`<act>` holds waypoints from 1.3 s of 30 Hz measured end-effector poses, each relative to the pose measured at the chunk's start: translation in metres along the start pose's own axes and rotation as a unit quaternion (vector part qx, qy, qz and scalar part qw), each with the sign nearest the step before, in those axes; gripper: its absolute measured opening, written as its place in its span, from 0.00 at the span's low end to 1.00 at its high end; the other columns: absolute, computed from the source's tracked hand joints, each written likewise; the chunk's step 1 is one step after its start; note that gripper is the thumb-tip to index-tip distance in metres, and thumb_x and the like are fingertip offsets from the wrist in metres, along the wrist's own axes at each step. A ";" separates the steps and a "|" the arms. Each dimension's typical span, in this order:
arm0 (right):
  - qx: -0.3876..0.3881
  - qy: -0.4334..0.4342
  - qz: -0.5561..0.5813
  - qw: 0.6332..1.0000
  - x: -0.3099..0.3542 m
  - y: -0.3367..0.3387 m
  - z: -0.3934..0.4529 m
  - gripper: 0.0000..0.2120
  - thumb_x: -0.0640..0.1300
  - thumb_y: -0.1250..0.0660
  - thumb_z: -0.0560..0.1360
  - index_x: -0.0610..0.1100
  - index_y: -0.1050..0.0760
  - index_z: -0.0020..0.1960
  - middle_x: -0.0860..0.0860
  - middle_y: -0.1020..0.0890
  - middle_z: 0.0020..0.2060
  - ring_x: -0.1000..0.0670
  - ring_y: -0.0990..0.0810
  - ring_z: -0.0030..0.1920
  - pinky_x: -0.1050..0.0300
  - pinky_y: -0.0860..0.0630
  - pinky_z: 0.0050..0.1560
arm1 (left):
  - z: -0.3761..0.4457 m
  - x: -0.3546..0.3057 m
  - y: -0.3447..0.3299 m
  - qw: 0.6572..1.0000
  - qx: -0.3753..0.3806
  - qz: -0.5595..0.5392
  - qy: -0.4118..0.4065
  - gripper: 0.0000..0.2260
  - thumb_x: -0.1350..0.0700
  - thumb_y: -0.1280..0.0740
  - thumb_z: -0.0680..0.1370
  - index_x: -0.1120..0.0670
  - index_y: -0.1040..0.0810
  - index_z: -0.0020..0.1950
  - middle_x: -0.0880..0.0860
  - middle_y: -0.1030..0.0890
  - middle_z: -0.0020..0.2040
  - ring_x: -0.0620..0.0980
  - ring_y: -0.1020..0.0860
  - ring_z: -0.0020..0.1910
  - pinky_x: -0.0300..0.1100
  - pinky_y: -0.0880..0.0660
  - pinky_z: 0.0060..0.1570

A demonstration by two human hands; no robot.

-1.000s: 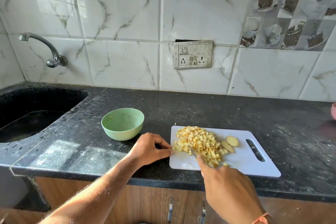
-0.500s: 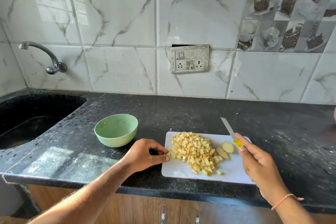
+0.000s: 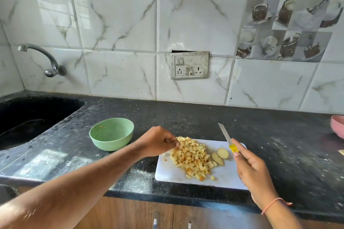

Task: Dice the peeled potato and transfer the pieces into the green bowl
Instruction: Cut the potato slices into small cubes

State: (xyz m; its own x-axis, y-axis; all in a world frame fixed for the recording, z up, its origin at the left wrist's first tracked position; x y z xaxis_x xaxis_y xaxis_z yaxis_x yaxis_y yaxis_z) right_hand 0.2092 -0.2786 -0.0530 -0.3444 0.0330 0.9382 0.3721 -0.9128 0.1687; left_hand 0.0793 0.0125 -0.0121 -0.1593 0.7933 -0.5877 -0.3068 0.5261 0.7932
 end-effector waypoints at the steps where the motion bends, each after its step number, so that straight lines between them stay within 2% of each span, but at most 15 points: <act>1: -0.001 -0.001 0.003 1.000 0.000 0.000 0.000 0.19 0.41 0.37 0.85 0.61 0.22 0.69 0.48 0.41 0.31 0.48 0.43 0.31 0.60 0.43 0.27 | 0.003 -0.006 0.002 1.000 0.006 0.021 -0.014 0.06 0.46 0.25 0.79 0.42 0.11 0.54 0.33 0.16 0.38 0.29 0.21 0.37 0.32 0.26 0.40; 4: -0.007 -0.003 0.017 1.000 0.000 0.001 0.001 0.19 0.41 0.37 0.85 0.62 0.21 0.68 0.48 0.41 0.30 0.48 0.43 0.31 0.61 0.43 0.27 | 0.009 -0.015 0.003 0.989 0.057 0.120 -0.062 0.09 0.44 0.23 0.76 0.38 0.13 0.56 0.33 0.17 0.45 0.31 0.23 0.40 0.29 0.31 0.39; 6: -0.011 -0.004 0.030 0.999 -0.001 0.002 0.001 0.19 0.42 0.37 0.85 0.63 0.20 0.66 0.48 0.41 0.30 0.49 0.44 0.31 0.60 0.43 0.27 | 0.010 -0.014 -0.001 0.976 0.081 0.186 -0.076 0.13 0.41 0.21 0.73 0.38 0.14 0.56 0.36 0.17 0.51 0.34 0.23 0.44 0.34 0.28 0.43; 8: -0.016 -0.006 0.045 0.999 -0.002 0.004 0.001 0.19 0.42 0.37 0.85 0.64 0.20 0.65 0.48 0.42 0.30 0.49 0.44 0.30 0.60 0.43 0.27 | 0.011 -0.013 -0.006 0.972 0.080 0.208 -0.077 0.14 0.41 0.21 0.72 0.39 0.14 0.56 0.37 0.17 0.52 0.37 0.22 0.46 0.39 0.24 0.46; 13: -0.039 -0.020 0.087 0.995 -0.006 0.008 0.004 0.18 0.42 0.37 0.85 0.60 0.22 0.68 0.47 0.40 0.28 0.51 0.42 0.28 0.61 0.42 0.25 | 0.018 -0.017 -0.007 0.983 0.060 0.155 -0.074 0.09 0.48 0.24 0.78 0.44 0.13 0.58 0.37 0.17 0.44 0.31 0.24 0.38 0.30 0.31 0.39; 16: -0.053 -0.029 0.121 0.991 -0.008 0.013 0.006 0.16 0.42 0.38 0.85 0.57 0.23 0.68 0.46 0.38 0.27 0.50 0.41 0.27 0.59 0.44 0.28 | 0.021 -0.014 -0.002 0.991 0.039 0.118 -0.053 0.07 0.49 0.27 0.81 0.45 0.13 0.58 0.37 0.18 0.45 0.33 0.22 0.41 0.33 0.28 0.41; 21: -0.046 -0.033 0.127 0.990 -0.003 0.015 0.005 0.11 0.44 0.38 0.85 0.49 0.17 0.61 0.42 0.35 0.26 0.48 0.40 0.27 0.60 0.45 0.27 | 0.020 -0.010 0.004 0.993 0.031 0.102 -0.048 0.07 0.52 0.29 0.82 0.45 0.14 0.57 0.38 0.16 0.46 0.32 0.22 0.42 0.31 0.28 0.40; 24: -0.038 -0.045 0.130 0.990 -0.002 0.013 0.005 0.11 0.43 0.37 0.85 0.47 0.17 0.61 0.41 0.30 0.29 0.49 0.35 0.29 0.60 0.41 0.28 | 0.018 -0.009 0.005 0.995 0.034 0.084 -0.041 0.12 0.58 0.32 0.82 0.43 0.15 0.57 0.40 0.15 0.46 0.37 0.18 0.43 0.37 0.23 0.43; 26: -0.029 -0.053 0.137 0.989 -0.002 0.010 0.005 0.11 0.42 0.37 0.84 0.47 0.16 0.59 0.41 0.26 0.31 0.49 0.31 0.29 0.59 0.38 0.30 | 0.017 -0.009 0.003 0.994 0.031 0.095 -0.041 0.15 0.61 0.36 0.82 0.42 0.17 0.55 0.40 0.17 0.43 0.41 0.19 0.40 0.40 0.24 0.39; 27: -0.024 -0.055 0.143 0.988 -0.002 0.010 0.005 0.11 0.42 0.37 0.85 0.47 0.16 0.58 0.41 0.24 0.32 0.49 0.30 0.30 0.59 0.37 0.29 | 0.017 -0.010 0.001 0.993 0.033 0.100 -0.045 0.15 0.61 0.37 0.82 0.41 0.18 0.55 0.40 0.17 0.42 0.40 0.21 0.37 0.40 0.26 0.37; 31: -0.007 -0.060 0.162 0.985 -0.002 0.010 0.005 0.12 0.38 0.38 0.85 0.45 0.15 0.57 0.41 0.18 0.41 0.48 0.26 0.38 0.56 0.34 0.32 | 0.016 -0.017 -0.004 0.992 0.044 0.092 -0.071 0.14 0.57 0.35 0.84 0.40 0.17 0.62 0.37 0.15 0.50 0.28 0.22 0.38 0.29 0.29 0.37; 34: -0.010 -0.063 0.159 0.985 -0.003 0.012 0.005 0.10 0.40 0.38 0.85 0.40 0.18 0.56 0.42 0.16 0.45 0.49 0.26 0.38 0.54 0.33 0.33 | 0.016 -0.023 -0.002 0.989 0.028 0.104 -0.097 0.09 0.51 0.28 0.81 0.40 0.14 0.58 0.34 0.17 0.48 0.27 0.23 0.41 0.29 0.31 0.39; 39: -0.041 -0.046 0.157 0.986 -0.009 0.015 0.009 0.09 0.44 0.35 0.84 0.37 0.27 0.52 0.39 0.23 0.34 0.50 0.37 0.28 0.61 0.43 0.26 | 0.023 -0.033 -0.007 0.986 -0.004 0.116 -0.121 0.07 0.48 0.29 0.82 0.39 0.13 0.57 0.34 0.21 0.47 0.32 0.24 0.43 0.34 0.28 0.42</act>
State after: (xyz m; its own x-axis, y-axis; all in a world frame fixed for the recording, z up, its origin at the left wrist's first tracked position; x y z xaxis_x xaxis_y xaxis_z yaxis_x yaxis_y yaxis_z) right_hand 0.2255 -0.2884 -0.0558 -0.1419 -0.2236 0.9643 0.3752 -0.9136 -0.1567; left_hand 0.1084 -0.0104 0.0054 0.0014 0.9426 -0.3340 -0.2953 0.3195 0.9004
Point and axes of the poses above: each hand's wrist, its own z-axis towards the middle knuckle, its own y-axis out of the back of the hand, x = y × z, the point moved 5 cm from there along z, towards the middle knuckle
